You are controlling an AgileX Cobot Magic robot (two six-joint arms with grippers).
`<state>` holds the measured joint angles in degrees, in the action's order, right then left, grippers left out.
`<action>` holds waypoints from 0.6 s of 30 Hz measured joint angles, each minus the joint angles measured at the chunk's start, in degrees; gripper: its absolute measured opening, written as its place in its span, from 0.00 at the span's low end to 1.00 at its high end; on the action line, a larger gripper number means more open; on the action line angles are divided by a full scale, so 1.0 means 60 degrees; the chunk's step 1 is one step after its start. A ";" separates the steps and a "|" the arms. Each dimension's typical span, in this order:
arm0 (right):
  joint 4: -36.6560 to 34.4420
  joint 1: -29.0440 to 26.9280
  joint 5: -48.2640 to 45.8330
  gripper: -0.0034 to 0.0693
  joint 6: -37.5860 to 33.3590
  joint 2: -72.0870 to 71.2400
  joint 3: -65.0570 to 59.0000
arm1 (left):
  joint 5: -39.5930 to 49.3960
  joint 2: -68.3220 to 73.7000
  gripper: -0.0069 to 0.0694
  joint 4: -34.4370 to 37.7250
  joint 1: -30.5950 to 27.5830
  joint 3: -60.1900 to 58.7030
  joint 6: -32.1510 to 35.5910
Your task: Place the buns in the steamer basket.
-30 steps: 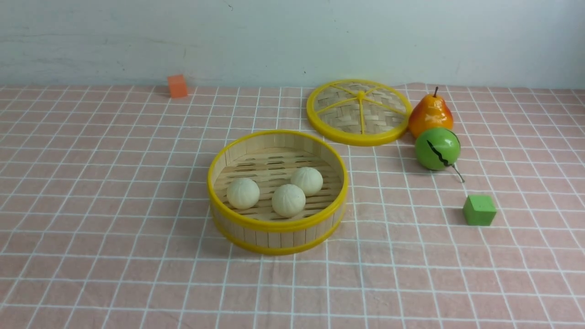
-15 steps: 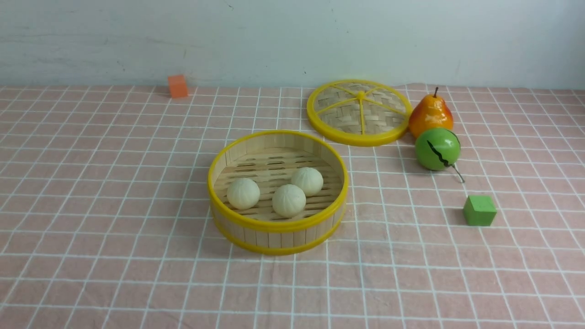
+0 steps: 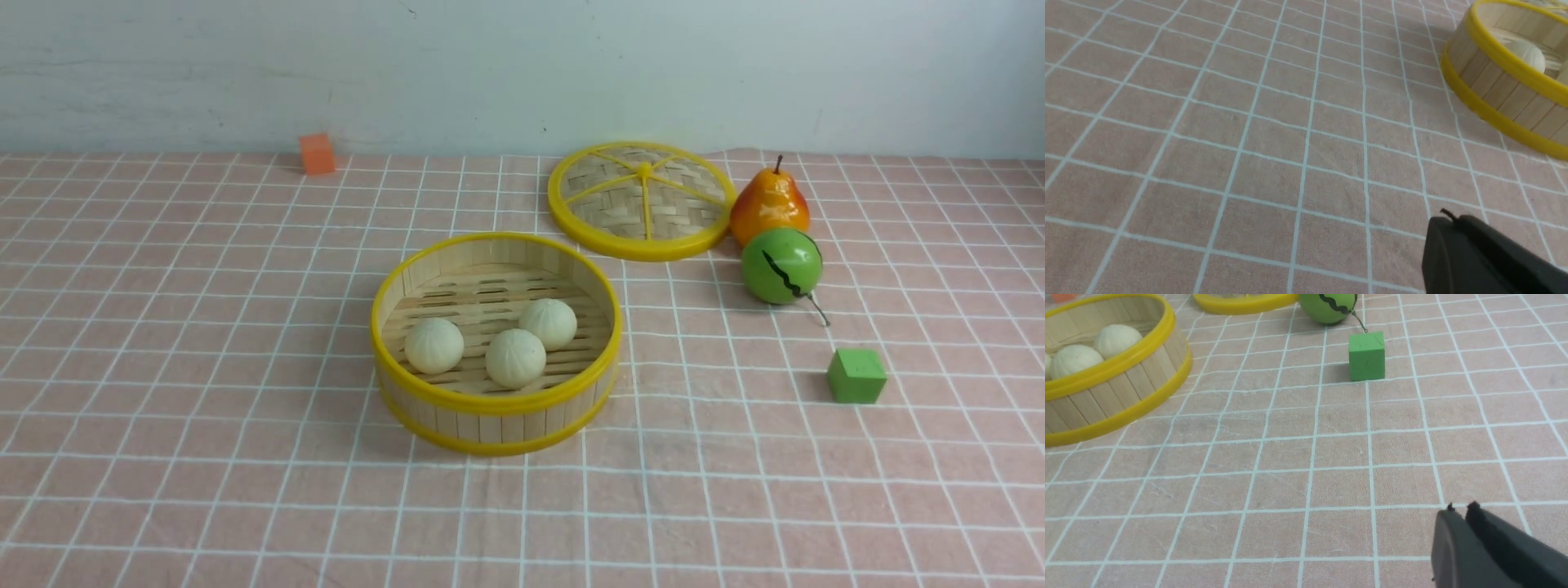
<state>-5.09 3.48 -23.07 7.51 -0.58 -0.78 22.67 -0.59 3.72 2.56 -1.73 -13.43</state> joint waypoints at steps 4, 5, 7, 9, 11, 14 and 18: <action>0.0000 0.0000 0.0000 0.11 0.0000 0.0000 0.0000 | 0.0032 0.0000 0.07 0.0008 0.0000 0.0000 0.0079; 0.0000 0.0000 0.0000 0.11 0.0000 0.0000 0.0000 | 0.0041 0.0000 0.07 0.0008 0.0000 0.0000 0.0088; 0.0000 0.0000 0.0000 0.11 0.0000 0.0000 0.0000 | 0.0040 0.0000 0.07 0.0017 0.0000 0.0000 0.0099; 0.0000 0.0000 0.0000 0.12 0.0000 0.0000 0.0000 | 0.0040 0.0000 0.07 0.0028 0.0000 0.0000 0.0118; 0.0000 0.0000 0.0000 0.12 0.0000 0.0000 0.0000 | 0.0040 0.0000 0.07 0.0030 0.0000 0.0000 0.0118; 0.0000 0.0000 0.0000 0.13 0.0000 0.0000 0.0000 | 0.0049 0.0000 0.07 0.0030 0.0000 0.0000 0.0118; 0.0000 0.0000 0.0000 0.14 0.0000 0.0000 0.0000 | 0.0049 0.0000 0.07 0.0030 0.0000 0.0000 0.0118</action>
<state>-5.09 3.48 -23.07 7.51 -0.58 -0.78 22.97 -0.59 3.89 2.56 -1.73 -12.72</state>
